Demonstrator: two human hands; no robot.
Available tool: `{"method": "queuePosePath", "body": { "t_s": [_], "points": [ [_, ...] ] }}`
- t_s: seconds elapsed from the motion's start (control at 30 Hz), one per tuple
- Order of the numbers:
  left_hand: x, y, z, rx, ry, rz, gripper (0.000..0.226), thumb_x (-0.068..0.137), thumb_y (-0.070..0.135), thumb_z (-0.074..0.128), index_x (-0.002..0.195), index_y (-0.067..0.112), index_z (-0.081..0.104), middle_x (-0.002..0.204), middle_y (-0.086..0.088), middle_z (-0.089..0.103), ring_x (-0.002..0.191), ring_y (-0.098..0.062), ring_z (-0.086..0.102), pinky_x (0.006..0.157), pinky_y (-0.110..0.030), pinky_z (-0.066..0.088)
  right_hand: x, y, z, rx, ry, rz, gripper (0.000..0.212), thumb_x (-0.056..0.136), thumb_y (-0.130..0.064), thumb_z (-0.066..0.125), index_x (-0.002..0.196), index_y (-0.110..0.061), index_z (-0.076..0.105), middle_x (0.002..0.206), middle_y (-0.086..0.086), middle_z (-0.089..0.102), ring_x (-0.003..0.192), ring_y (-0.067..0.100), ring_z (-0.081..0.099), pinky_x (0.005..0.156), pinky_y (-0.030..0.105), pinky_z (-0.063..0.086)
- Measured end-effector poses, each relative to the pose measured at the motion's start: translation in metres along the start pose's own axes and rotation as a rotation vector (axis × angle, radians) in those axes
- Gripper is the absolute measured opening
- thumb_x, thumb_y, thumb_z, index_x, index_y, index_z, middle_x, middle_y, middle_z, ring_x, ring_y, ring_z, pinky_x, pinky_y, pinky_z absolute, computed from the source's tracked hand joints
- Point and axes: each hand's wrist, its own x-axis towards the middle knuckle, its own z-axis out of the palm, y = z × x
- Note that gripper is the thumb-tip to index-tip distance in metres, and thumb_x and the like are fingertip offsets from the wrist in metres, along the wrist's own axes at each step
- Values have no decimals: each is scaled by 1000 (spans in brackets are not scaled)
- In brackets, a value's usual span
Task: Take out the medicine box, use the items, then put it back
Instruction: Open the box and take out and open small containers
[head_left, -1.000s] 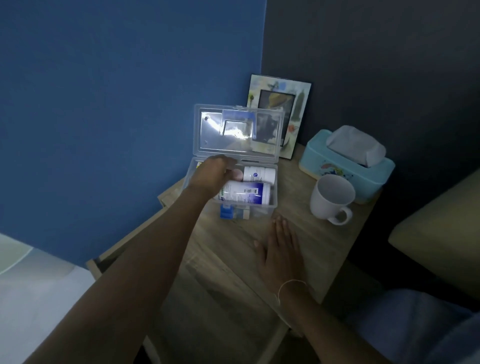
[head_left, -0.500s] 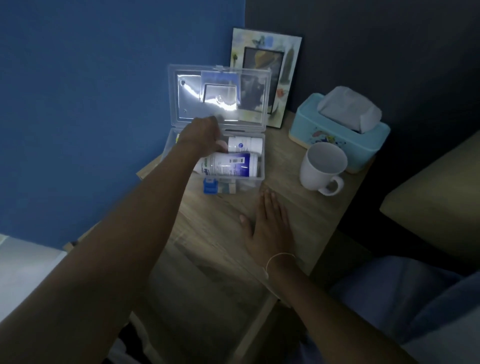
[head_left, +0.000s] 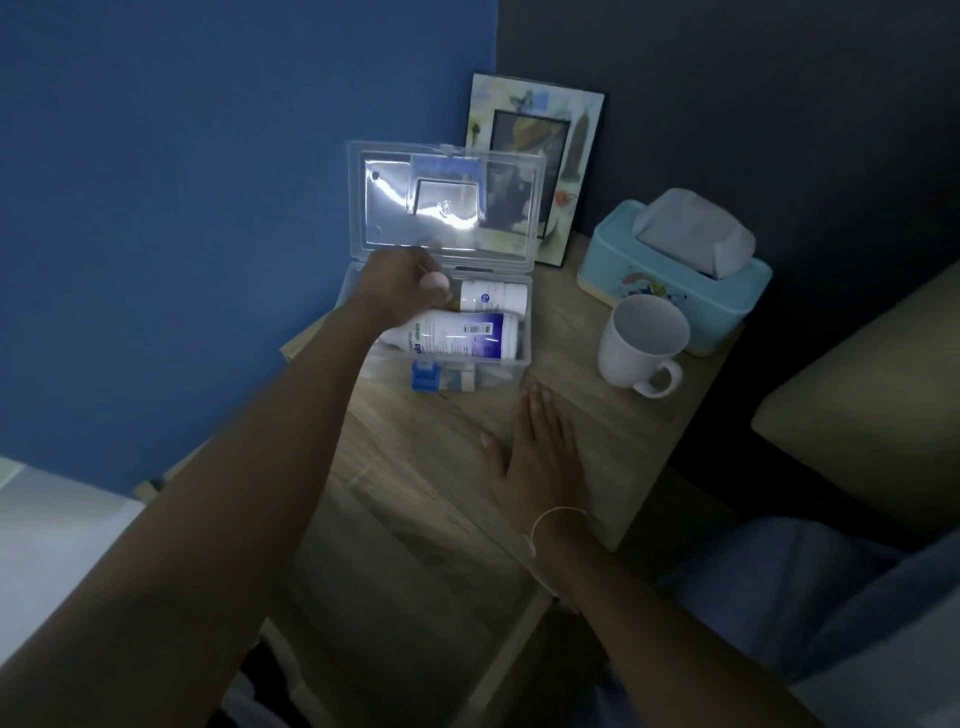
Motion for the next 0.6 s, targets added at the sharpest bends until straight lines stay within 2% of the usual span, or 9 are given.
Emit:
{"method": "queuePosePath", "body": {
  "t_s": [0.13,0.23,0.33,0.43,0.47,0.5,0.57,0.6],
  "points": [
    [-12,3,-15,1,90,1,35,78,23,71,110,10,67,106,-13,70,95,-25,65,81,-28,48,-2,1,1,-2,14,-1,76,93,-59,18,151,-11,9,160,8,13,148,19,6,118,34,0],
    [-30,5,-26,-47,143,11,35,78,20,72,110,8,66,109,-16,66,92,-27,66,82,-32,53,-2,0,-2,0,13,-2,76,93,-59,16,151,-11,9,160,7,13,148,19,6,119,34,1],
    [-65,10,-29,-112,221,51,30,78,17,71,106,9,67,104,-15,64,79,-18,63,69,-14,45,-3,-1,-9,-6,-21,1,76,93,-58,15,151,-10,9,160,8,13,148,20,6,121,37,3],
    [-113,15,-24,-143,217,69,28,79,16,70,106,9,66,106,-15,62,77,-14,59,73,-19,45,-3,-3,-17,43,-79,-13,73,95,-53,23,151,-9,8,160,5,8,148,19,3,121,35,2],
    [-129,17,-22,-147,189,77,29,80,17,69,107,9,66,108,-15,61,79,-14,59,74,-21,47,-2,-4,-24,117,-110,6,69,96,-47,32,150,-7,15,159,3,14,148,20,8,120,32,5],
    [-143,17,-19,-142,152,90,30,81,17,69,109,9,65,109,-14,61,80,-14,59,75,-21,48,1,-5,-32,281,-135,53,59,96,-36,42,144,-4,31,155,5,27,145,23,20,117,29,14],
    [-168,17,-16,-126,94,116,32,82,21,68,112,10,64,110,-11,59,84,-13,59,76,-22,50,0,-13,-55,816,-169,211,26,92,-12,55,116,-5,61,129,14,58,121,28,54,101,27,40],
    [-178,18,-14,-125,79,126,33,82,22,67,113,12,63,110,-10,60,85,-13,59,77,-23,51,-5,-19,-66,1065,-192,283,16,91,-7,57,103,-8,67,117,17,64,103,26,64,90,28,51]
  ]
}}
